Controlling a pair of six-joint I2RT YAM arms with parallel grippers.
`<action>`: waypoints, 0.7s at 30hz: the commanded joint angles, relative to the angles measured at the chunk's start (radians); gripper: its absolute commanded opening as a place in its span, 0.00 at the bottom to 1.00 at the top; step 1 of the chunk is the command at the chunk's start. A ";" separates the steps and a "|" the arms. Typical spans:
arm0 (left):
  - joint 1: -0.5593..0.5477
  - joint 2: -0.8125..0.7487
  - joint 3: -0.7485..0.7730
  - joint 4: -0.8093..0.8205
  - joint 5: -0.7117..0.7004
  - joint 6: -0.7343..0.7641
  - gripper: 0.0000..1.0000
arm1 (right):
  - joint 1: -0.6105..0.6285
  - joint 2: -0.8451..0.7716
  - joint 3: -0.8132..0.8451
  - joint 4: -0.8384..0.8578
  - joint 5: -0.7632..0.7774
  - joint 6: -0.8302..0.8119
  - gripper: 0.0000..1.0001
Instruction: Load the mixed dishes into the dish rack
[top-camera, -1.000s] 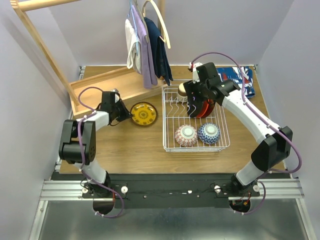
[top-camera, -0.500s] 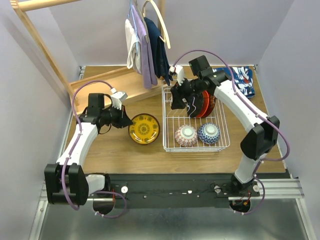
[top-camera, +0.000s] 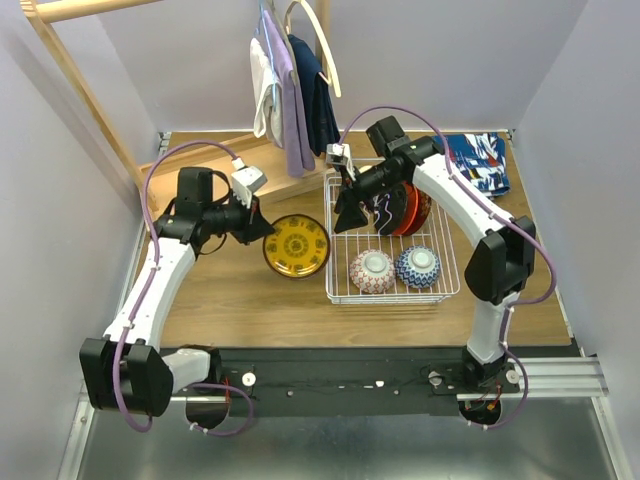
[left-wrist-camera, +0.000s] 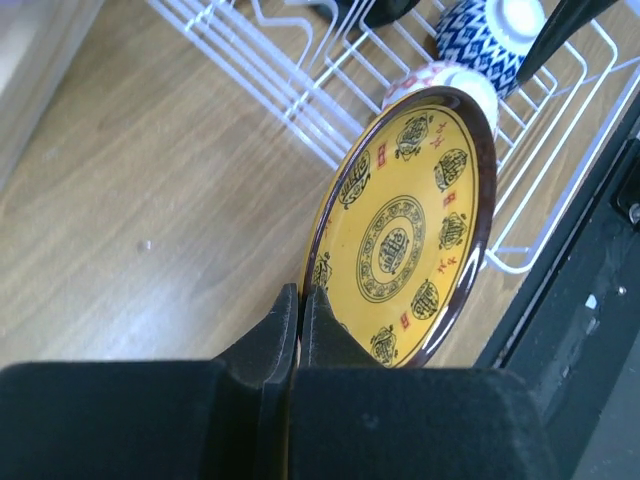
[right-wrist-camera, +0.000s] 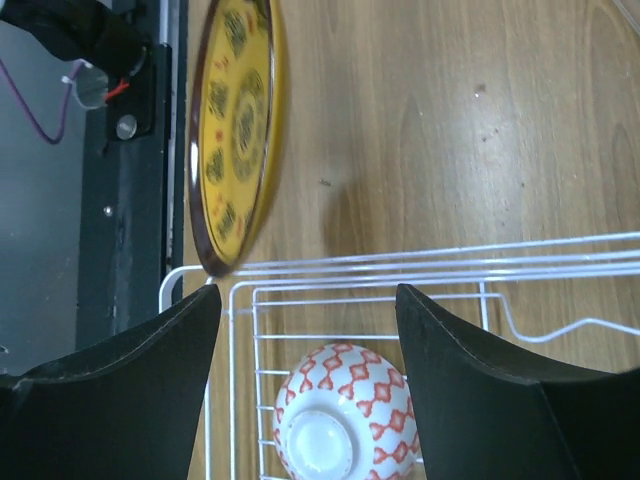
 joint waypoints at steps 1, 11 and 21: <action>-0.066 0.029 0.034 0.176 -0.031 -0.100 0.00 | -0.002 0.024 0.029 0.037 -0.112 0.036 0.78; -0.086 0.064 0.058 0.282 -0.028 -0.188 0.00 | -0.001 0.059 0.018 0.124 -0.128 0.168 0.46; -0.084 0.072 0.073 0.313 -0.152 -0.246 0.43 | -0.001 0.010 -0.034 0.279 0.079 0.390 0.00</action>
